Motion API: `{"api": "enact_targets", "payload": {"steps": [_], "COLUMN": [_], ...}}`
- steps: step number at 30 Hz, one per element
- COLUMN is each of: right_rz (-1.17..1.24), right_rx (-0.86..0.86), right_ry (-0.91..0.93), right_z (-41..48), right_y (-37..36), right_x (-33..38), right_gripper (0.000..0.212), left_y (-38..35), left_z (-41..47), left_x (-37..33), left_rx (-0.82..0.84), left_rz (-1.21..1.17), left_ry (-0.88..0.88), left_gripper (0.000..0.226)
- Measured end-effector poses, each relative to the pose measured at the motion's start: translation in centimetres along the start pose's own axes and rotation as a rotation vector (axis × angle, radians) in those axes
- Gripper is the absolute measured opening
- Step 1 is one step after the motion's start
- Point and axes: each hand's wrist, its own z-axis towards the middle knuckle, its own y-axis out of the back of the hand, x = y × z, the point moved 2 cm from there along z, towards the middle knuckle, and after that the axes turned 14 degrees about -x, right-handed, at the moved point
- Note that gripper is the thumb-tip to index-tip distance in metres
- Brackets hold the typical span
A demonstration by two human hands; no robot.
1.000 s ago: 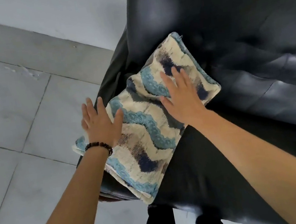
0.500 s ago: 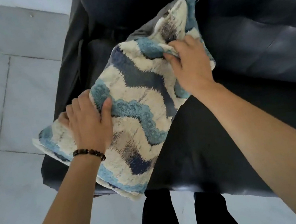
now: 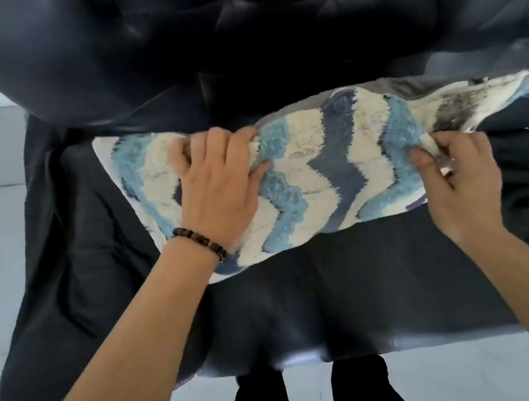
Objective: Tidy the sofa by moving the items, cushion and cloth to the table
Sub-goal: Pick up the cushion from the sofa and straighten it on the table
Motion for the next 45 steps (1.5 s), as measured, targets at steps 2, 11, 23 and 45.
{"api": "enact_targets", "payload": {"steps": [2,11,23,45], "right_rz": [0.072,-0.015,-0.275,0.175], "right_rx": [-0.074,0.054,-0.059,0.150], "right_ry": [-0.025,0.033,0.086,-0.215], "right_z": [1.5,4.5,8.4,-8.8], "right_y": [-0.9,-7.1,-5.0,-0.8], "right_x": [-0.1,-0.1,-0.8,-4.1], "right_gripper": [0.033,0.058,0.035,0.049], "left_y": [-0.9,-5.6,-7.0,0.4], "left_z": [3.1,5.9,7.0,-9.8], "left_x": [0.7,4.4,1.0,-5.4], "left_rx": [-0.004,0.288,0.122,0.096], "left_rz": [0.038,0.233,0.221,-0.397], "left_ry": [-0.045,0.008,0.062,0.550], "left_gripper": [0.040,0.062,0.036,0.049]}}
